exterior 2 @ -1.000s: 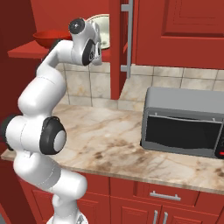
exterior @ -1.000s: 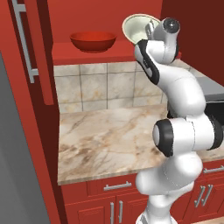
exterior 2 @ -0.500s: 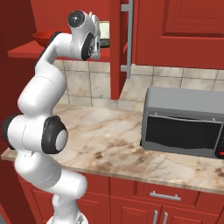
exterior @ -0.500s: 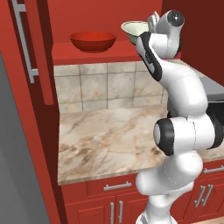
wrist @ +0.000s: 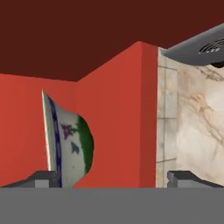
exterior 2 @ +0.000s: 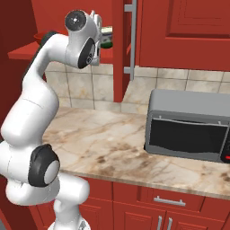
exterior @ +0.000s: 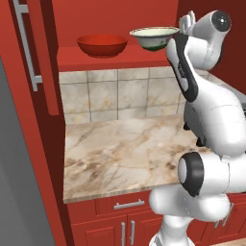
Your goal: Open the cabinet. Pick the bowls from the counter and place them in the cabinet. Then close the cabinet.
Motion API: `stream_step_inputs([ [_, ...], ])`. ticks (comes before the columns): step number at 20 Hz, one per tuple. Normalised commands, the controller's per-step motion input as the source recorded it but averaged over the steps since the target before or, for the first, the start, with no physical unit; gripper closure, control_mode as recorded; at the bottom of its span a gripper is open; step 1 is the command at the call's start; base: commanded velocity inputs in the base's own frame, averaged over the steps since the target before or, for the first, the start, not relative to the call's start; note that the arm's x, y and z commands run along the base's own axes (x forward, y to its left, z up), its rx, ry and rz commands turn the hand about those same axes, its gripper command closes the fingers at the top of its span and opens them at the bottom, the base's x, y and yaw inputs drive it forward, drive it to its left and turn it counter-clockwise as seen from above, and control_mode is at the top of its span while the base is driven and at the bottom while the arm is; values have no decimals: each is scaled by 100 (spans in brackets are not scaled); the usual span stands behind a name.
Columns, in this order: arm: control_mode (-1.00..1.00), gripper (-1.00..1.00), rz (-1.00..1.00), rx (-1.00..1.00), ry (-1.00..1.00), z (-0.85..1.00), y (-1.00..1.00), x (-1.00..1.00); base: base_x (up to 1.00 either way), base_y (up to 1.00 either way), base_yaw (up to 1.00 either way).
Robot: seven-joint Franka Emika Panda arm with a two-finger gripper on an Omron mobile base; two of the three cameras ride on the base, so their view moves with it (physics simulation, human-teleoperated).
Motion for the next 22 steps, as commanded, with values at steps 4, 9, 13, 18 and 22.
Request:
stream_step_inputs([
  [4,-100,-100,0,4,0,38,-2,-93,0,0,0],
  [9,-100,-100,0,0,0,40,0,-85,0,0,0],
  [13,-100,-100,0,0,-3,11,0,-96,0,0,0],
  [18,-100,-100,0,0,-17,0,0,-100,0,0,0],
  [22,-100,-100,0,0,-22,0,0,-99,0,0,0],
])
